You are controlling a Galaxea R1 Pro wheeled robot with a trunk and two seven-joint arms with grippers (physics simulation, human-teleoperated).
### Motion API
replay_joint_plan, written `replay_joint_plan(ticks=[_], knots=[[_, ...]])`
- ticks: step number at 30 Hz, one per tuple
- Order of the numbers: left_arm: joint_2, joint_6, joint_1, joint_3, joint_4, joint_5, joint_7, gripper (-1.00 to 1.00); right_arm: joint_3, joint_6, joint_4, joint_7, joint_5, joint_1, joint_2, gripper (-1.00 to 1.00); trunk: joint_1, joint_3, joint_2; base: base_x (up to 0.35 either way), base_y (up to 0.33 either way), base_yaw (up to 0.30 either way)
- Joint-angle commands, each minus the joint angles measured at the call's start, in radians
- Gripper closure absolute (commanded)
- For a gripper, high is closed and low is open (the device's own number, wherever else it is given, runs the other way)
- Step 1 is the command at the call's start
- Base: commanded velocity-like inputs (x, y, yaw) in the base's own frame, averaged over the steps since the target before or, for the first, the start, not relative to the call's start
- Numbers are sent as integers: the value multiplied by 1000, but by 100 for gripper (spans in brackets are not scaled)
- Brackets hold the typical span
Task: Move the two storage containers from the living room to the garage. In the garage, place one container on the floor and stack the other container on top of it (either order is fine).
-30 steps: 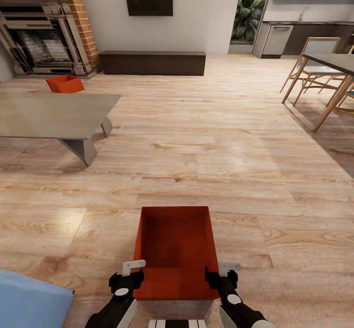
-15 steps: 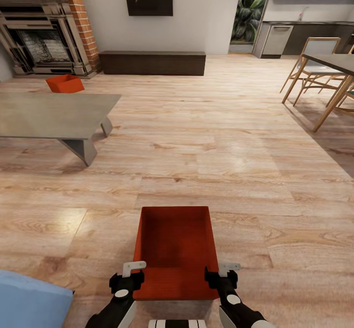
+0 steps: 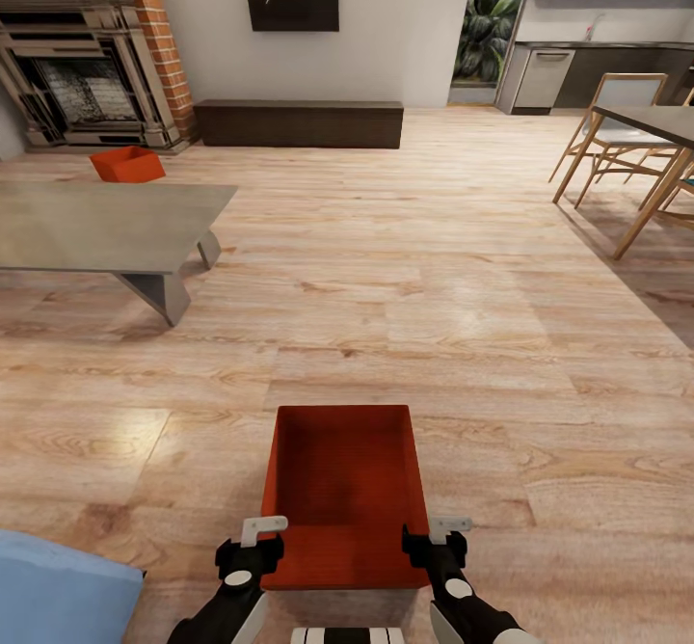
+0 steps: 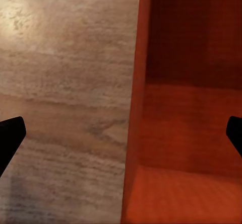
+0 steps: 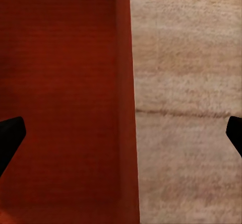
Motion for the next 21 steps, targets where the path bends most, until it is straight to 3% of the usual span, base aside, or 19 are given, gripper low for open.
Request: replay_joint_plan(ticks=[1,8,10,14,21], knots=[[1,2,0,-9,-1,10,8,-100,5,-1,1,-8,3,-1,0,-100,0,-1,0,0,0,0],[-5,7,0,-10,-15,7,-1,-100,6,-3,1,-8,6,-1,1,-100,0,-1,0,0,0,0],[-2,4,0,-11,-19,6,-53,-100,7,-4,1,-8,6,-1,0,-100,0,-1,0,0,0,0],[0,5,0,-11,-20,5,-85,-100,6,-4,1,-8,6,-1,0,-100,0,-1,0,0,0,0],[21,-7,0,-9,-19,8,-96,-100,8,-15,3,-4,11,-1,-4,-100,0,-1,0,0,0,0]])
